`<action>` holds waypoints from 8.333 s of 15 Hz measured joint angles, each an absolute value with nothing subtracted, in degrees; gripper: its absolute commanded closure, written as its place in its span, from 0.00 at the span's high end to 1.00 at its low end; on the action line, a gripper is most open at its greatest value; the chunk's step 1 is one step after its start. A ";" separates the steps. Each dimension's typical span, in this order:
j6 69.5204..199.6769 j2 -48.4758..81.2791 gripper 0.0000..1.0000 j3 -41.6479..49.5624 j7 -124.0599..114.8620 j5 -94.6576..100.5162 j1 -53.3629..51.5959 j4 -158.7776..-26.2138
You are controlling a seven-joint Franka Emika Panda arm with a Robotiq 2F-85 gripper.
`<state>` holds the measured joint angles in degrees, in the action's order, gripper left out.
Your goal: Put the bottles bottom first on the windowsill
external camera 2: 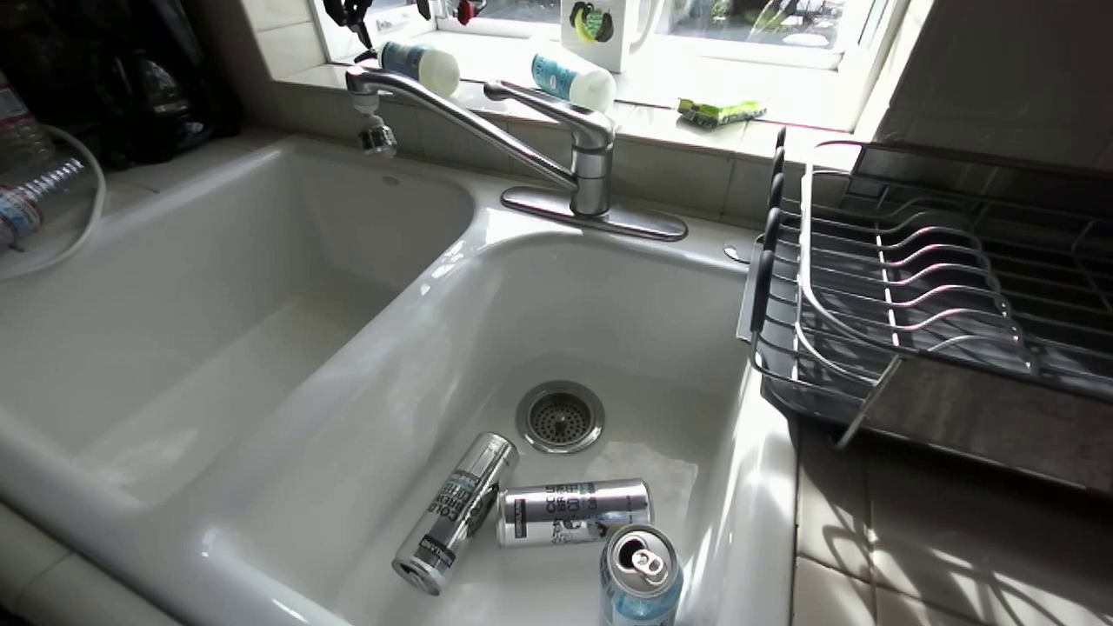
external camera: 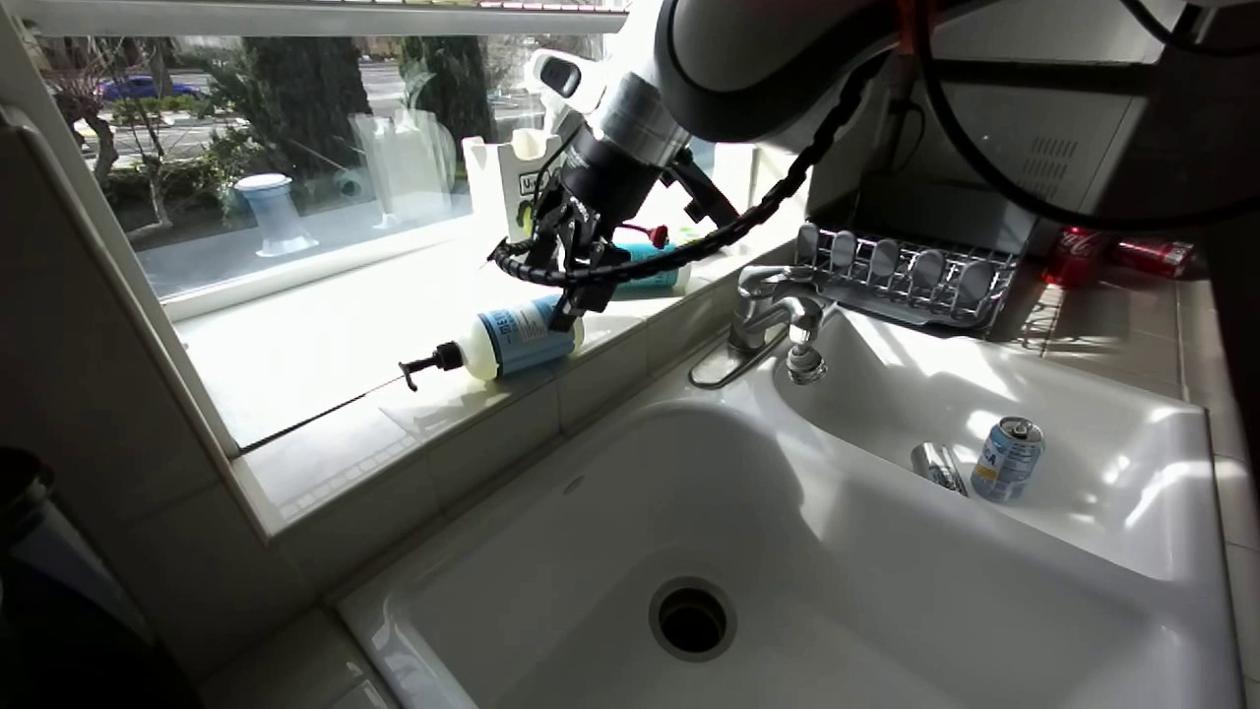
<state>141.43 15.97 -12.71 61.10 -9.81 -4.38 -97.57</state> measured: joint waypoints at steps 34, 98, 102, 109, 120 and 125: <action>147.54 24.96 1.00 -8.99 42.93 10.72 -8.47 -94.35; 214.88 58.26 0.45 -71.04 45.54 12.14 36.49 -113.25; 216.32 55.83 0.45 -65.92 30.50 20.40 33.00 -111.39; 218.56 48.70 0.45 -50.42 10.23 21.33 21.78 -106.24; 221.87 44.19 0.45 -26.09 -2.81 21.09 4.26 -98.04; 223.71 44.12 0.45 -20.51 -5.30 20.09 0.06 -96.64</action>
